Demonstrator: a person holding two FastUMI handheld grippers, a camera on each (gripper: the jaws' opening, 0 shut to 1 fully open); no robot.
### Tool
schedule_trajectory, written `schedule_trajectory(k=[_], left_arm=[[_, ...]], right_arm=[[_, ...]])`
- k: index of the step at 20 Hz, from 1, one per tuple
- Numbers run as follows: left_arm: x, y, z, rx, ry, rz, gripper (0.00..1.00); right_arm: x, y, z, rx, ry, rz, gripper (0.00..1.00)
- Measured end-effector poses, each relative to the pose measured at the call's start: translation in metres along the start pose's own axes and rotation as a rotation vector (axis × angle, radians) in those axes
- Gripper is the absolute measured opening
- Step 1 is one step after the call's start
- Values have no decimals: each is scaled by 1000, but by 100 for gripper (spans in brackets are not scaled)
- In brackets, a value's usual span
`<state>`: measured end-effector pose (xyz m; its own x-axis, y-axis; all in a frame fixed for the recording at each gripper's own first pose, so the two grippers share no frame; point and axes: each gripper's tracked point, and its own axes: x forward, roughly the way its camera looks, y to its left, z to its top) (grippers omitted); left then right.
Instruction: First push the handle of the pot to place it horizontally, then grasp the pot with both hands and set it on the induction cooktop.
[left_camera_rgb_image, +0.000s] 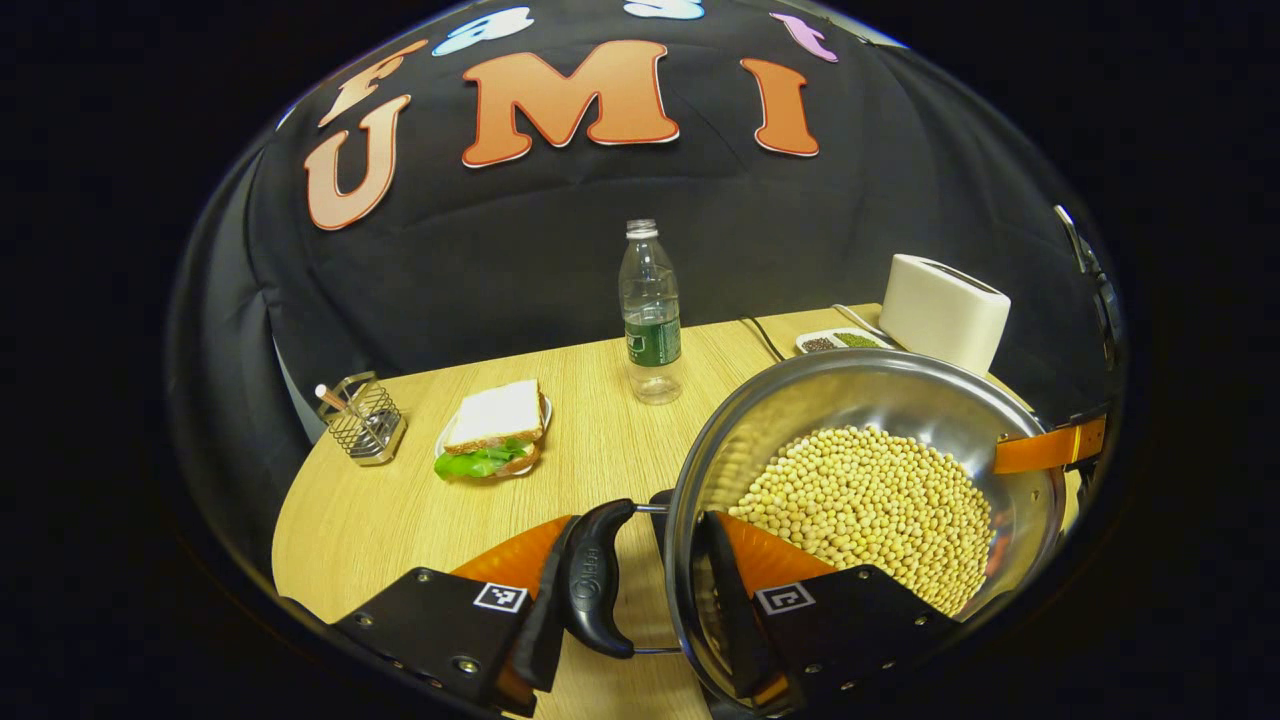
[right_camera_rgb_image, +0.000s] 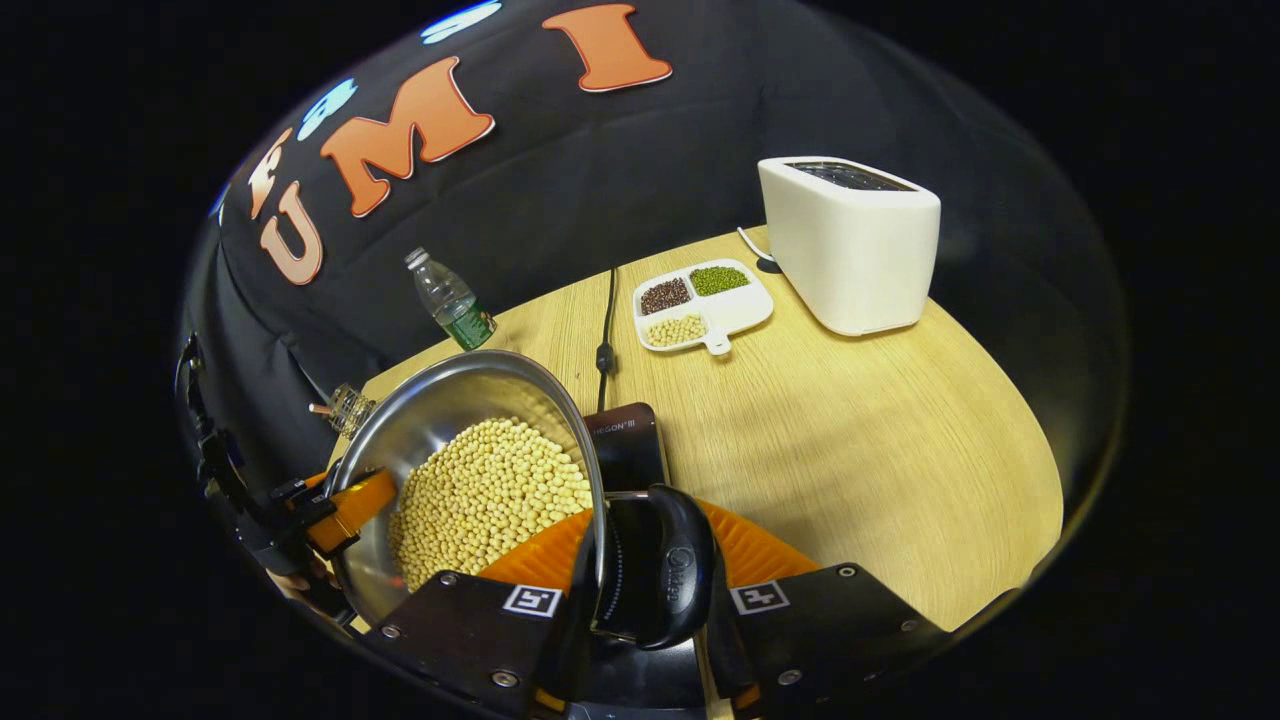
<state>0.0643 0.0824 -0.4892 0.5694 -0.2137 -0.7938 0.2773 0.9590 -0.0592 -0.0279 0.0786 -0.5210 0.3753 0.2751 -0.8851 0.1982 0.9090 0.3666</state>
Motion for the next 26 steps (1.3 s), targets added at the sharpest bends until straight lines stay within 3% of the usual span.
schedule_trajectory(k=[3, 4, 9, 10, 11, 12, 14, 15, 16, 20, 26], left_arm=[[0, -3, -3, -16, 15, -6, 67], [-2, -4, -3, -17, 10, -8, 67], [2, -5, -3, -10, 7, -12, 69], [0, -3, -5, 3, 14, 5, 71], [-2, 0, -6, 14, 25, 30, 73], [-4, 4, -4, 30, 23, 39, 79], [-6, 11, -2, 46, 18, 63, 87], [-7, 12, 2, 39, 4, 63, 87], [-7, 11, 4, 28, -10, 64, 87], [-14, 12, 19, -38, -57, 85, 87], [-74, 24, 69, -106, -204, 81, 87]], right_arm=[[2, 1, 1, 5, -7, -3, 43], [2, 1, 1, 3, -7, -4, 48], [3, 1, 0, -17, -26, -16, 49], [3, 0, 0, -24, -29, -22, 55], [3, 0, 1, -30, -35, -25, 53], [4, 0, 1, -30, -35, -25, 58], [1, 0, 1, -34, -37, -23, 59], [-2, -1, 4, -37, -52, -29, 54], [-4, -2, 9, -39, -75, -38, 62], [-22, -11, 26, -66, -154, -92, 79], [-76, 4, 70, -135, -328, -107, 89]])
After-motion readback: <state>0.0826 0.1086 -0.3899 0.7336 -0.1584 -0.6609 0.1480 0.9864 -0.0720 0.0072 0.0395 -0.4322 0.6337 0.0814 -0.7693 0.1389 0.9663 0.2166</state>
